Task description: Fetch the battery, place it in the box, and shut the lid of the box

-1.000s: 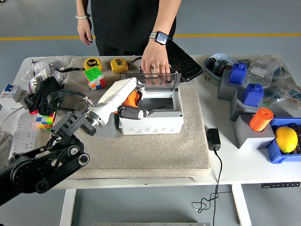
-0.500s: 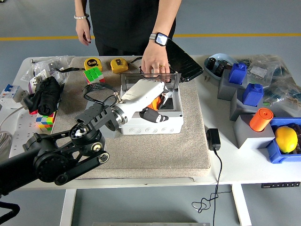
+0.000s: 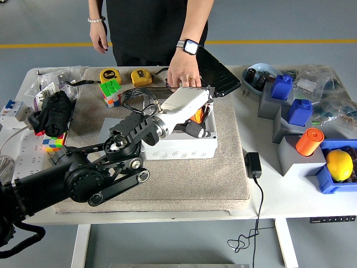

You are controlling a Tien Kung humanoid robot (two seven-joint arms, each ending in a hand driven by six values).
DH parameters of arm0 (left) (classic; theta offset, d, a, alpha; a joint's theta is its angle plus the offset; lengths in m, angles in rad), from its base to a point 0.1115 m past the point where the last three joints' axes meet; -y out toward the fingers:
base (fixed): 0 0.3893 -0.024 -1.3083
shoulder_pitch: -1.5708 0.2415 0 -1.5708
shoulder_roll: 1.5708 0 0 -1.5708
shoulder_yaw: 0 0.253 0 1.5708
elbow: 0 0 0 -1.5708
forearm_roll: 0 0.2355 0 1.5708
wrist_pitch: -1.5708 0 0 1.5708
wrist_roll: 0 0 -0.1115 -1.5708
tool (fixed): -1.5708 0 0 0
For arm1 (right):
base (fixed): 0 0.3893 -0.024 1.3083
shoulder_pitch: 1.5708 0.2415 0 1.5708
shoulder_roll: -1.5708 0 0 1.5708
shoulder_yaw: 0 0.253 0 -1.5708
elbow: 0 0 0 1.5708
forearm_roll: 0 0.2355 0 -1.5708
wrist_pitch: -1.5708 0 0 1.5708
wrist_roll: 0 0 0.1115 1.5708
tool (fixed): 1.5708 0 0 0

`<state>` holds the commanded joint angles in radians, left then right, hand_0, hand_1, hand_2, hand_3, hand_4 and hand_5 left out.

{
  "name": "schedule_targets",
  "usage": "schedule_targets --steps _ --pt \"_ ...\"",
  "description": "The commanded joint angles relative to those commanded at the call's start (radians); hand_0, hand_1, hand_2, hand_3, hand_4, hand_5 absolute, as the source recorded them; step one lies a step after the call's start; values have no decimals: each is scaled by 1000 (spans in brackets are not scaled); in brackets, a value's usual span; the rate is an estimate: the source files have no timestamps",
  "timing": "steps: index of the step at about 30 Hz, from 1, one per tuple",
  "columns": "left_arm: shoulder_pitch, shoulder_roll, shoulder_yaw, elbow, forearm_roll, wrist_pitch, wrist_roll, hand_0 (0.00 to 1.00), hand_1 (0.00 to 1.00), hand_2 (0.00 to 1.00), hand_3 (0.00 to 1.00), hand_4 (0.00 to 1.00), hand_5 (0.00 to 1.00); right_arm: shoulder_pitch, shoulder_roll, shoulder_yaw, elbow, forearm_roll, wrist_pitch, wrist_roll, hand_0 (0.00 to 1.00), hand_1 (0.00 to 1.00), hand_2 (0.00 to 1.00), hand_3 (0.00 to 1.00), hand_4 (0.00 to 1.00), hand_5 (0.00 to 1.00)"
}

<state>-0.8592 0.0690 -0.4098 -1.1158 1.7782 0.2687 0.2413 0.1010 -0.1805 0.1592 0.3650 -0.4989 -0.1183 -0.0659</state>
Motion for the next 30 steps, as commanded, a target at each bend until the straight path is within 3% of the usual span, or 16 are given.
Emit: schedule_targets --steps 5,6,8,17,18,30 --pt "-11 -23 18 47 -27 10 -1 94 66 91 199 998 362 1 0 0 3 -4 0 0 593 604 574 559 928 448" --pt "-12 -27 23 56 -35 11 -2 115 88 112 229 998 415 1 0 0 3 -4 0 0 594 605 574 559 928 448" --pt "-11 -32 28 70 -45 14 -4 115 88 112 229 998 415 1 0 0 4 -6 -1 0 594 605 574 559 928 448" --pt "-16 -44 38 114 -81 42 -40 159 127 145 227 998 438 3 0 7 10 -18 -3 3 593 604 574 559 928 448" --pt "-18 -47 39 123 -85 47 -46 199 160 171 241 998 459 3 0 10 12 -21 -4 4 594 604 574 559 929 449" --pt "-16 -49 46 146 -93 60 -65 212 188 185 273 998 471 2 1 21 16 -34 -7 7 593 604 574 559 929 449"
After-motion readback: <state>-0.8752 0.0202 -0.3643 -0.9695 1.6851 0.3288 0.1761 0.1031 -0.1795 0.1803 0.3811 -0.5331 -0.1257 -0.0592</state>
